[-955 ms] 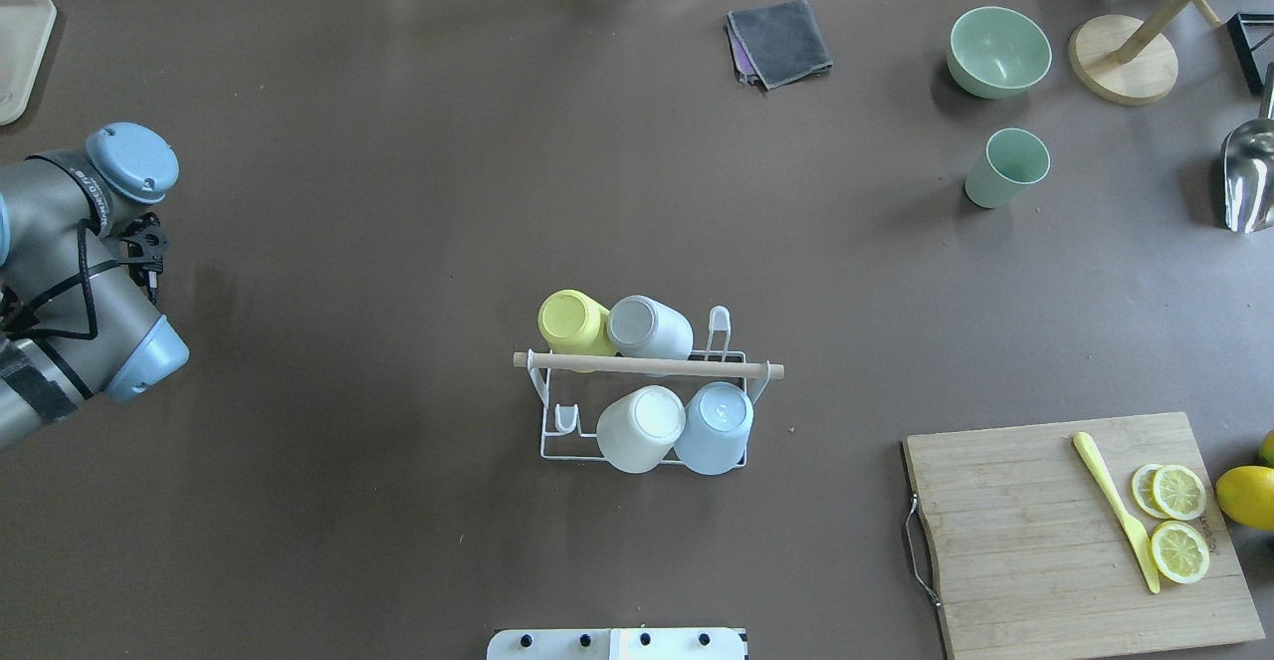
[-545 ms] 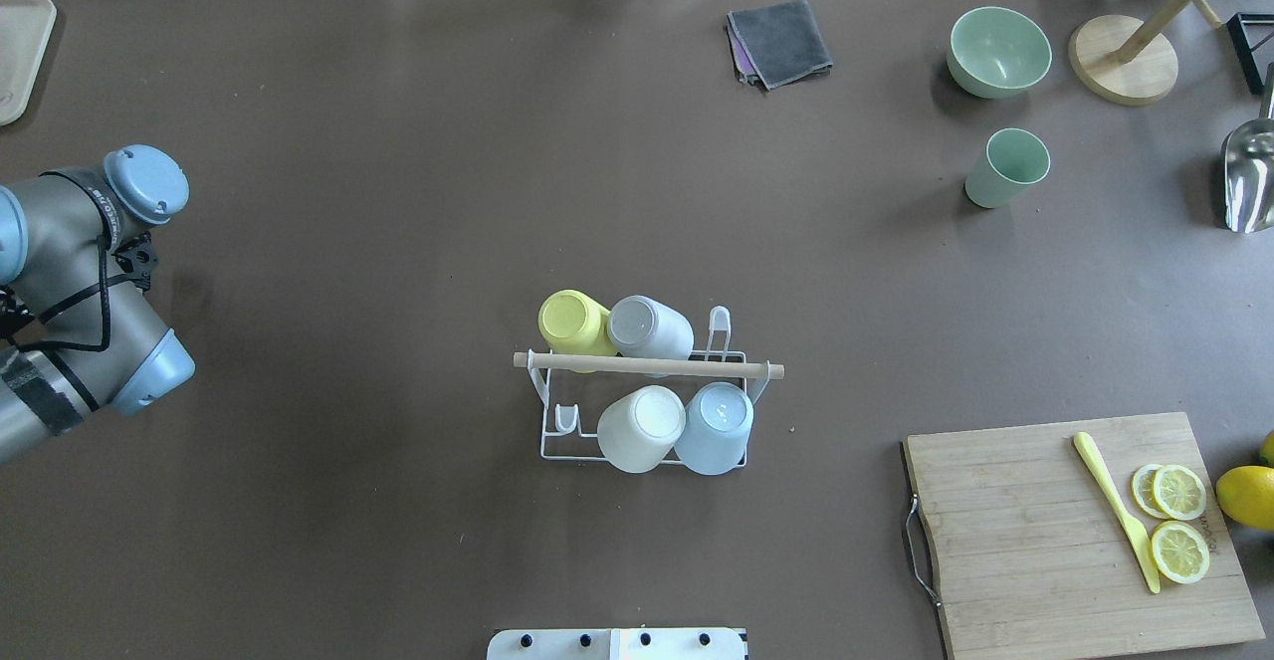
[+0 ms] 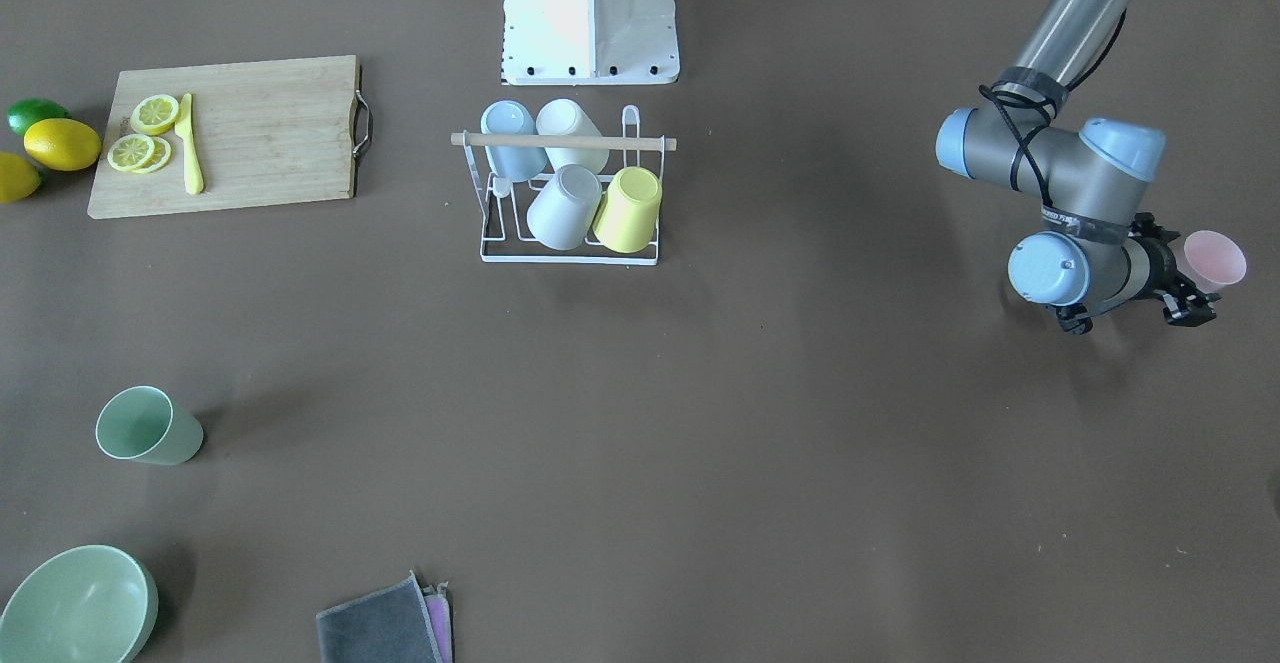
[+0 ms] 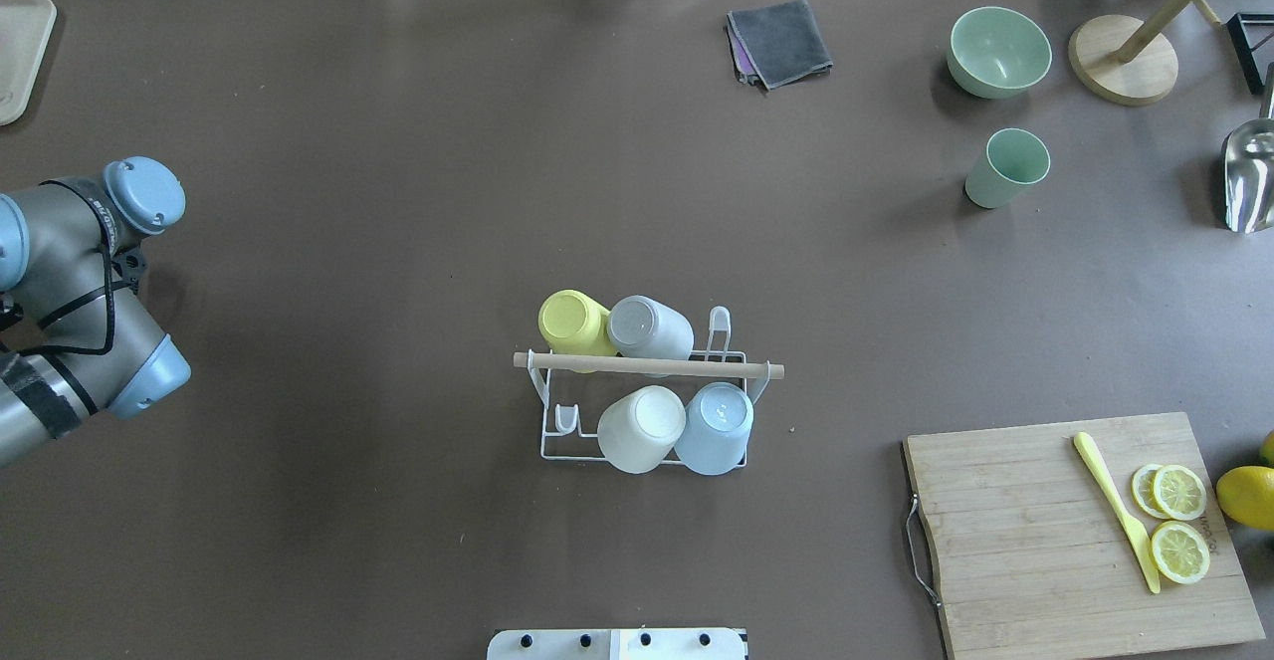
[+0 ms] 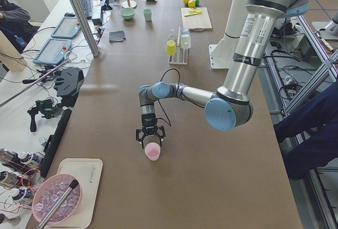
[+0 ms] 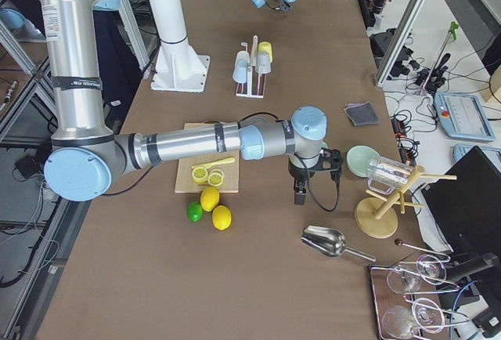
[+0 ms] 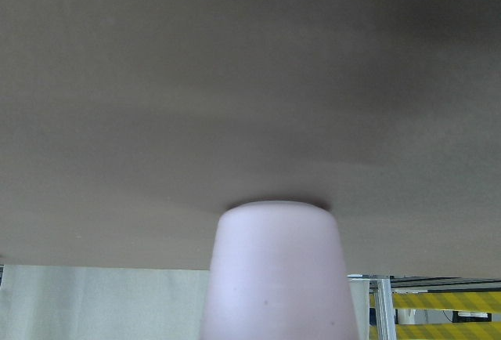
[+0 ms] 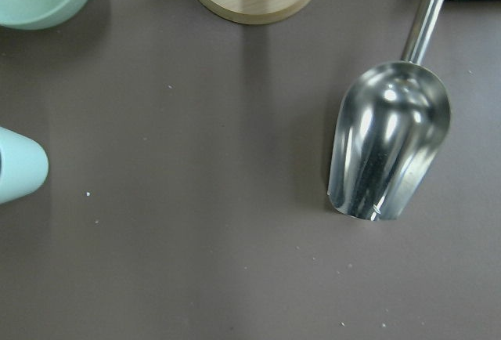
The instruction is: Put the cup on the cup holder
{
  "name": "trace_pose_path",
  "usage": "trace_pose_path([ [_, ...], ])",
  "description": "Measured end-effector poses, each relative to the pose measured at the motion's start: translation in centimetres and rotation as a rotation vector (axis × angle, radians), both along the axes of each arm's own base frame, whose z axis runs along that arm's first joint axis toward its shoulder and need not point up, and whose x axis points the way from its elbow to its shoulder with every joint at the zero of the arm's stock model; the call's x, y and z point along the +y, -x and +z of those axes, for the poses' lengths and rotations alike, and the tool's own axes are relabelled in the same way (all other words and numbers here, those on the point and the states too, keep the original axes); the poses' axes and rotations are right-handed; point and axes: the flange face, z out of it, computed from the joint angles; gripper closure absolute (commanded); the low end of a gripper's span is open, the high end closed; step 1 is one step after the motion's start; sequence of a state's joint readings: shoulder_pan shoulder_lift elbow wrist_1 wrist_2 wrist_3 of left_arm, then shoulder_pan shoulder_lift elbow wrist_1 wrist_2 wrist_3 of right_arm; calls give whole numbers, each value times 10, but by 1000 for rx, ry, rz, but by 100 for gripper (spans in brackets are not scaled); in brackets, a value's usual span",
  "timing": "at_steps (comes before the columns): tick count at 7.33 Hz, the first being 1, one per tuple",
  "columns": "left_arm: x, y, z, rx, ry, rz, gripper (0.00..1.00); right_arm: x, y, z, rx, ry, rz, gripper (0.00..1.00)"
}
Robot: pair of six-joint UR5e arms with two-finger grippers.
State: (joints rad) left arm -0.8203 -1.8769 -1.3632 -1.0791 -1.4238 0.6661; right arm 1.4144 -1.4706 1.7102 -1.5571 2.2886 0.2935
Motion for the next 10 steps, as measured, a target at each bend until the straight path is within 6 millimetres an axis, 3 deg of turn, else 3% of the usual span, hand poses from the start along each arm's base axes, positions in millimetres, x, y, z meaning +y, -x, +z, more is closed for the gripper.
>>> trace_pose_path([
  [1,2,0,6,-6,4,1,3,-9,23,-22,7,-41,-35,0],
  [2,3,0,10,-9,6,1,3,-16,58,-43,34,-83,-85,0],
  [4,6,2,22,-7,4,2,3,-32,149,-94,117,-119,-208,0],
  [5,8,4,27,-7,3,2,3,-35,177,-115,135,-120,-249,0],
  [7,12,9,34,-11,6,-1,3,-33,209,-134,152,-138,-301,0],
  [9,16,13,38,-9,6,-5,3,-30,249,-134,227,-202,-390,0],
  [10,17,15,40,-9,7,-7,3,-38,260,-132,253,-246,-461,0],
])
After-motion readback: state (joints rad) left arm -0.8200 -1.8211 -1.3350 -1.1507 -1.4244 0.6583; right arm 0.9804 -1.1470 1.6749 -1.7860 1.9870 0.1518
